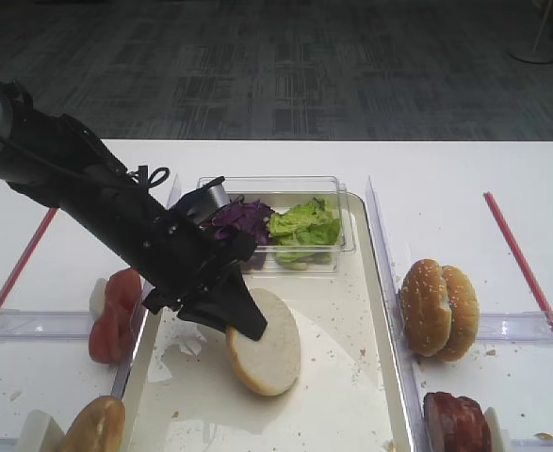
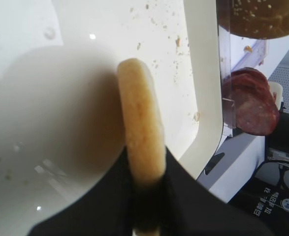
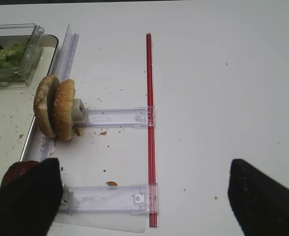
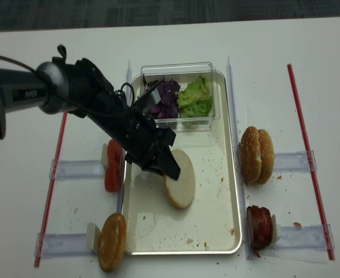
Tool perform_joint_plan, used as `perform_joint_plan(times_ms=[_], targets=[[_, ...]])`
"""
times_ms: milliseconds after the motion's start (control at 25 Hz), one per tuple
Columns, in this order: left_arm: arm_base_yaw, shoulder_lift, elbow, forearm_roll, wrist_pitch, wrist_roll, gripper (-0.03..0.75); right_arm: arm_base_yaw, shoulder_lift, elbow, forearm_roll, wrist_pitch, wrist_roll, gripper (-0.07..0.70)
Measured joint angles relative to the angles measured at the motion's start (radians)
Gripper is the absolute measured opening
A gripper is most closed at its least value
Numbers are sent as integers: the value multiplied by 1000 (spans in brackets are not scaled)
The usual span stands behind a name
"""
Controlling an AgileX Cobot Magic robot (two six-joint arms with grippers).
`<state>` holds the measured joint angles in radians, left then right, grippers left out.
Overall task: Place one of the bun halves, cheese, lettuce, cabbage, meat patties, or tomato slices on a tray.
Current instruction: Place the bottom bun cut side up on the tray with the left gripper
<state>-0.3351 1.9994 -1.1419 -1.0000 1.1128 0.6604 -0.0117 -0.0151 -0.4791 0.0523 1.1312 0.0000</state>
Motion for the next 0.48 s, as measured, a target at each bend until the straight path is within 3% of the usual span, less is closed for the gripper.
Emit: perform_joint_plan(times_ms=[480], targets=[[0,0,0,50,-21,-60,83,0,0,0,0,0,0,692]])
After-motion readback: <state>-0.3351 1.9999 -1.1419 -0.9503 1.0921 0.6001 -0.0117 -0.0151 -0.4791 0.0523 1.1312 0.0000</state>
